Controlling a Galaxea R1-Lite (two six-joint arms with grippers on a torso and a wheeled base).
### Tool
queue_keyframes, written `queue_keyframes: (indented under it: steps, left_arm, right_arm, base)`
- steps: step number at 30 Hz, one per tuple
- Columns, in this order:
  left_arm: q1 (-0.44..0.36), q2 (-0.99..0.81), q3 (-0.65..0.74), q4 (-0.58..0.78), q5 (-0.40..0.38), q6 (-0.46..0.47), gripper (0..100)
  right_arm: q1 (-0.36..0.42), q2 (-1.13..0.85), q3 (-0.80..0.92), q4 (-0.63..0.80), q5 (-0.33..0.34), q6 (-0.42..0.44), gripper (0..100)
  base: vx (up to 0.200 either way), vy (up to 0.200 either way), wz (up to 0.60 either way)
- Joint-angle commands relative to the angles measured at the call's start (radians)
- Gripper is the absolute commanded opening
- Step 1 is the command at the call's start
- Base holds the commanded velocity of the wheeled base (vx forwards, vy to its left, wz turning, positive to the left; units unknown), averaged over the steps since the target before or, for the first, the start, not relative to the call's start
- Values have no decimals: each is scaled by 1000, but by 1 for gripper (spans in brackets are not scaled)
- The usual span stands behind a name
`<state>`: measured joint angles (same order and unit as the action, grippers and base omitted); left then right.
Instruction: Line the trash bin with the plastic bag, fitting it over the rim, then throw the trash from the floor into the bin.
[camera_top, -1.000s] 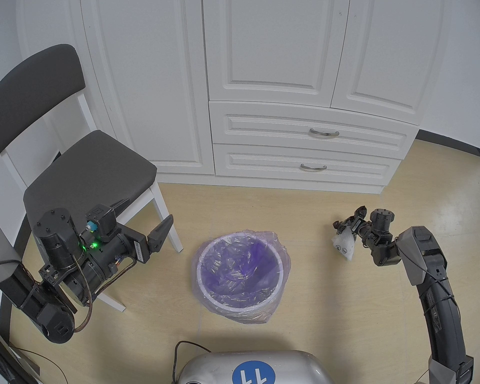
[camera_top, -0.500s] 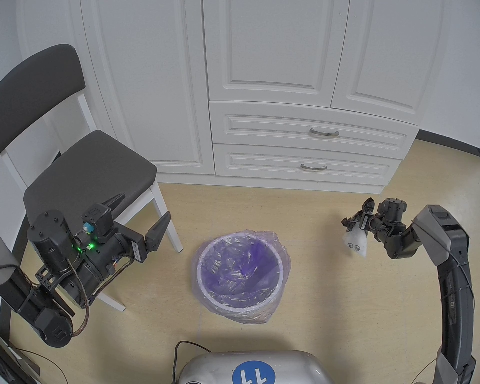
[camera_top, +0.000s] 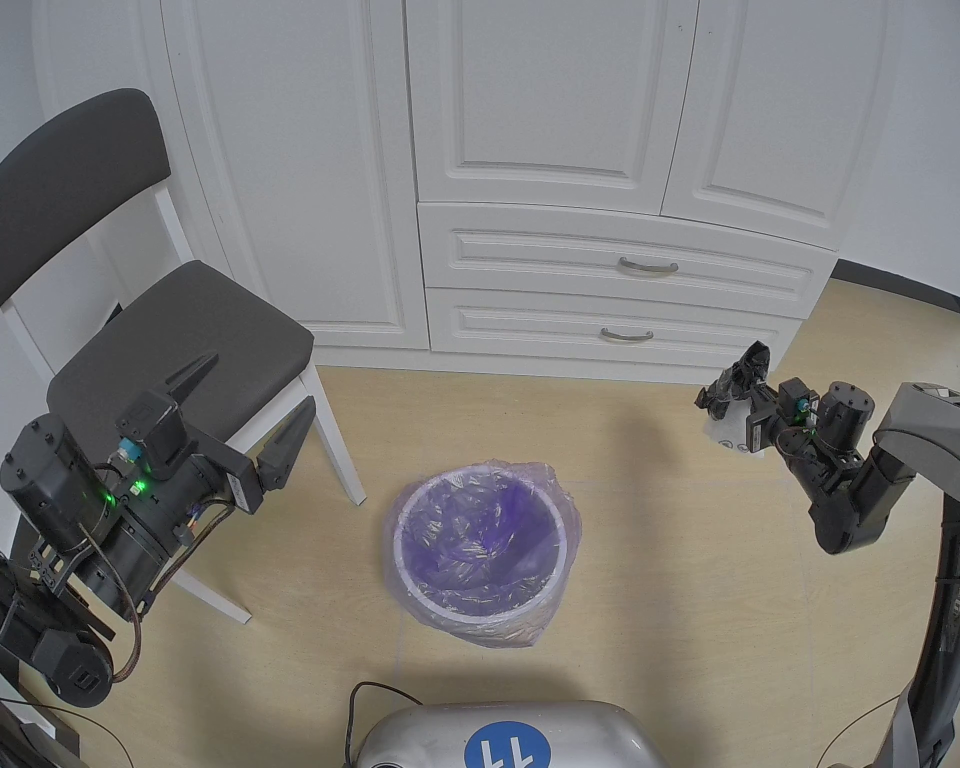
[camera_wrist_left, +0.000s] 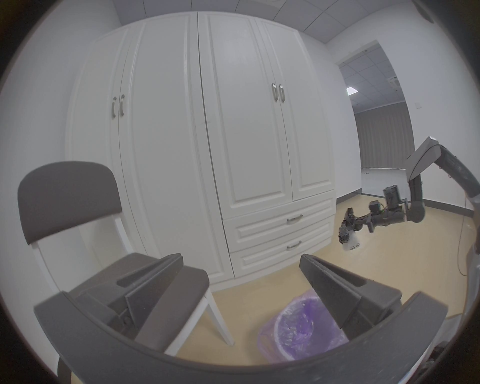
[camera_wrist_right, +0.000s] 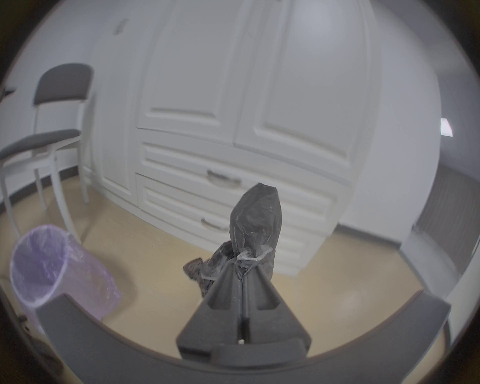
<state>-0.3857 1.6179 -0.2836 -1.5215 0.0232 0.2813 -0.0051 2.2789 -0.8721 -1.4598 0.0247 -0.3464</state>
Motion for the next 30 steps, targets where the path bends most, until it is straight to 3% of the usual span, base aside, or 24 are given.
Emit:
queue_keyframes:
  steps: [1, 9, 12, 16, 19, 23, 26, 27, 30]
  left_arm:
    - [2, -119, 8, -3, 1, 52, 100]
    - [7, -199, 11, -3, 75, 153, 100]
    - [7, -211, 11, -3, 75, 154, 100]
    - [7, -219, 8, -3, 75, 154, 100]
    - [7, -222, 6, -3, 75, 154, 100]
    - [7, -230, 6, 0, 75, 154, 100]
    - [7, -230, 6, 0, 75, 154, 100]
    - [8, -231, 4, -2, 77, 154, 100]
    - [8, -231, 3, -2, 77, 154, 100]
  right_arm:
    - [159, -217, 283, -111, 9, -217, 0]
    - [455, -265, 453, -111, 11, -232, 0]
    - [507, -249, 464, -111, 11, -218, 0]
    - [613, -211, 453, -111, 0, -125, 0]
    - [714, -171, 392, -111, -74, 37, 0]
    - [761, -101, 260, -111, -172, 172, 0]
    - [761, -98, 254, -111, -175, 176, 0]
    - [787, -27, 131, -111, -213, 291, 0]
    - [807, 14, 73, -111, -223, 359, 0]
  base:
    - [0, 0, 0]
    - [0, 0, 0]
    - [0, 0, 0]
    - [0, 0, 0]
    - [0, 0, 0]
    - [0, 0, 0]
    - [0, 0, 0]
    - [0, 0, 0]
    - [0, 0, 0]
